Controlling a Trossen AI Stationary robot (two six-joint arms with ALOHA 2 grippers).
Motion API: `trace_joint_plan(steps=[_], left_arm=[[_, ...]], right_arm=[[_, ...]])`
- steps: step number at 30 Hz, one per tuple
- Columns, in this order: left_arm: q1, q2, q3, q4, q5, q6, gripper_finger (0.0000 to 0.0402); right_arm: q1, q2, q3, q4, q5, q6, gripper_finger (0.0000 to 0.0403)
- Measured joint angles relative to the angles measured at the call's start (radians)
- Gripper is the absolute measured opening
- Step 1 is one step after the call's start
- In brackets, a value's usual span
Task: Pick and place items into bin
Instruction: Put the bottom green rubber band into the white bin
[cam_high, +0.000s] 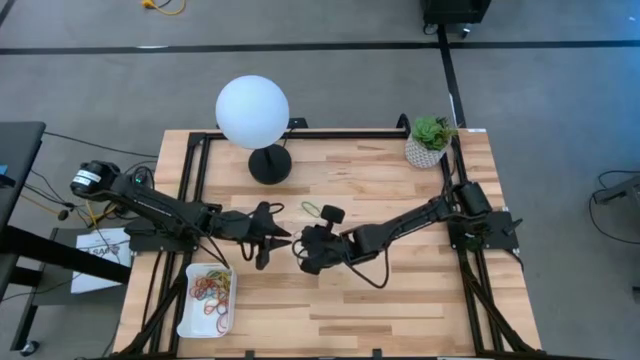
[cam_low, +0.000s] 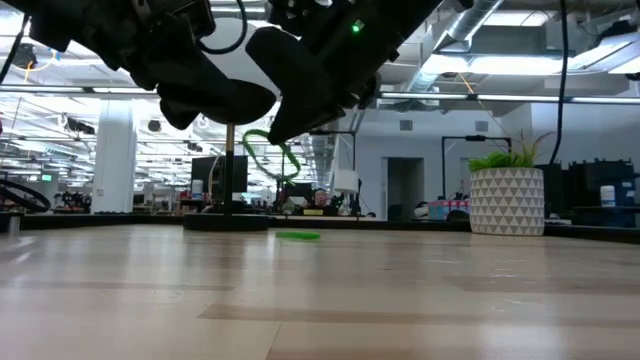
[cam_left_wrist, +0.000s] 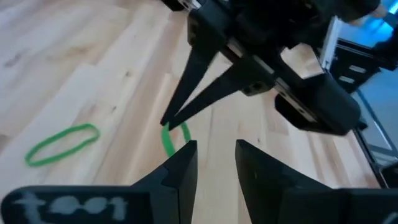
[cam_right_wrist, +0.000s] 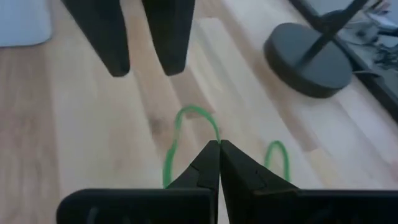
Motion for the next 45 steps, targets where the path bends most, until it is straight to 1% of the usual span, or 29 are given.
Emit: trace_joint_plan(steps=[7, 13, 17, 25, 28, 35, 45], left_arm=[[0.001, 0.000, 0.000, 0.003, -0.062, 0.014, 0.0098], [0.001, 0.000, 0.000, 0.003, -0.087, 0.015, 0.0098], [0.001, 0.000, 0.000, 0.002, -0.116, 0.015, 0.0098], [0.001, 0.000, 0.000, -0.016, -0.191, 0.023, 0.0098], [0.001, 0.000, 0.000, -0.037, -0.200, 0.020, 0.0098], [0.001, 0.000, 0.001, -0.071, -0.194, 0.022, 0.0097], [0.001, 0.000, 0.001, -0.050, -0.184, 0.032, 0.0097]], right_arm=[[0.001, -0.001, 0.000, 0.058, 0.062, -0.005, 0.0001], [-0.004, -0.002, 0.001, 0.195, 0.070, -0.105, 0.0001], [-0.005, -0.003, 0.002, 0.243, 0.069, -0.149, 0.0001], [0.003, -0.003, 0.002, 0.212, 0.069, -0.149, 0.0001], [0.016, -0.003, 0.002, 0.188, 0.068, -0.149, 0.0001], [0.037, -0.003, 0.002, 0.174, 0.067, -0.123, 0.0000], [-0.008, -0.003, 0.002, 0.178, 0.065, -0.123, 0.0001]])
